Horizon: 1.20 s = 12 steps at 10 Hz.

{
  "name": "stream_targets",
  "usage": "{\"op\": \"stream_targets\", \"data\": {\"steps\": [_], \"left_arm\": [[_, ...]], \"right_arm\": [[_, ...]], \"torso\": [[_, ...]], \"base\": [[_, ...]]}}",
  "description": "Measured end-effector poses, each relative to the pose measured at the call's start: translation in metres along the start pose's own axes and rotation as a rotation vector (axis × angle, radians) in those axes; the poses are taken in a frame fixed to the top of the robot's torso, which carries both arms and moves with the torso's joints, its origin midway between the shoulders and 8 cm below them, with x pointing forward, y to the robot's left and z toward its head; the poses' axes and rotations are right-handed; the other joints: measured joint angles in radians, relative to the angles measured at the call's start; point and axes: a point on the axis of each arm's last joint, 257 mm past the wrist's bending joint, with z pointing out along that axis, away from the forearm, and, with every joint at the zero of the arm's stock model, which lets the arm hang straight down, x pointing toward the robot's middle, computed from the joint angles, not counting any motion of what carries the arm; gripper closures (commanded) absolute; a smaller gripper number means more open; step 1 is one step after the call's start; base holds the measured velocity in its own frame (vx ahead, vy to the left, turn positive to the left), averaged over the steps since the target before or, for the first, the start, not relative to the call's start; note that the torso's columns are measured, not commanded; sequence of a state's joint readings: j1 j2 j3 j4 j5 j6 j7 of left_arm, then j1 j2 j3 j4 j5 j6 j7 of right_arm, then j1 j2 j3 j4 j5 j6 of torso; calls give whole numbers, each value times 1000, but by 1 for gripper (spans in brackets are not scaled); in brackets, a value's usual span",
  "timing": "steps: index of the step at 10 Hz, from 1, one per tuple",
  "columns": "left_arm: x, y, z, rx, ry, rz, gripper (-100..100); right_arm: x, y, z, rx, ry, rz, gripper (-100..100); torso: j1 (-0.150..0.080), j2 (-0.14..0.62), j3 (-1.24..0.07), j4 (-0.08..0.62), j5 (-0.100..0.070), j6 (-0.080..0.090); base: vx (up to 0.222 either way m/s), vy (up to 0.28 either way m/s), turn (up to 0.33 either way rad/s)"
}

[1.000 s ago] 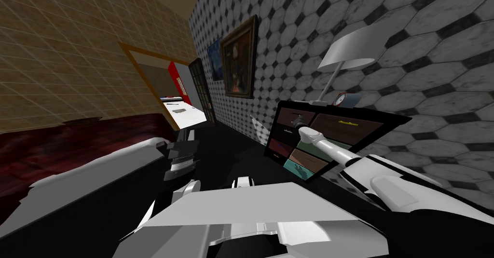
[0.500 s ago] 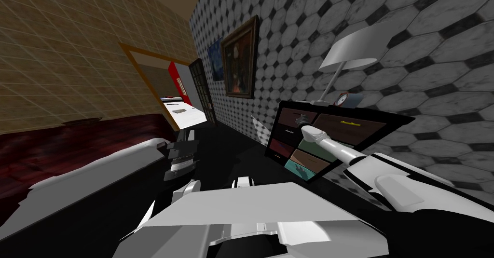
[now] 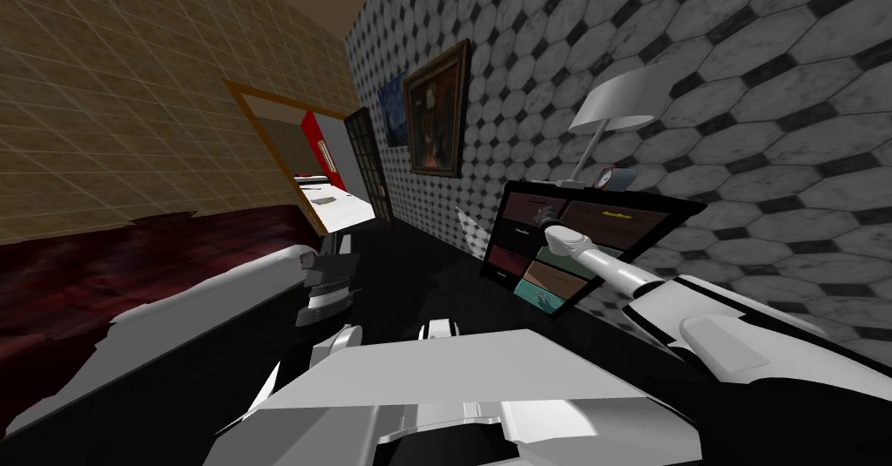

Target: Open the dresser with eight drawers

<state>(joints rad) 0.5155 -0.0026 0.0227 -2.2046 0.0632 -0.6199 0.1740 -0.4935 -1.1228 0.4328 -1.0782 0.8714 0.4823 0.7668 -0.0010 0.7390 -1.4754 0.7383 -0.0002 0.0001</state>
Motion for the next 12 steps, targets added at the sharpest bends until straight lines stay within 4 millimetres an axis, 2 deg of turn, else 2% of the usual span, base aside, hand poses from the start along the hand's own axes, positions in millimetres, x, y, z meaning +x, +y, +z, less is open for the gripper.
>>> {"op": "stream_targets", "data": {"steps": [1, 5, 8, 9, 12], "left_arm": [[0, 0, 0, 0, 0, 0, 0], [0, 0, 0, -1, 0, 1, 0], [0, 0, 0, 0, 0, 1, 0], [0, 0, 0, 0, 0, 1, 0], [0, 0, 0, 0, 0, 0, 0]], "right_arm": [[0, 0, 0, -1, -1, 0, -100], [10, -15, 5, 8, 9, -18, -100], [15, -23, 8, 11, 15, -21, -100], [15, -23, 8, 10, 14, -21, 100], [14, -28, 8, 15, 11, -21, 100]], "torso": [[-5, -6, -3, -1, -1, 0], [0, -3, -2, -1, 0, 0], [4, 3, 2, 1, 1, 0], [3, 3, 2, 1, 1, 0], [3, 1, 1, -1, -2, -1]], "base": [[72, -31, 8], [148, -87, 11], [75, -32, 10], [9, -3, 1], [-89, 99, -33]]}}
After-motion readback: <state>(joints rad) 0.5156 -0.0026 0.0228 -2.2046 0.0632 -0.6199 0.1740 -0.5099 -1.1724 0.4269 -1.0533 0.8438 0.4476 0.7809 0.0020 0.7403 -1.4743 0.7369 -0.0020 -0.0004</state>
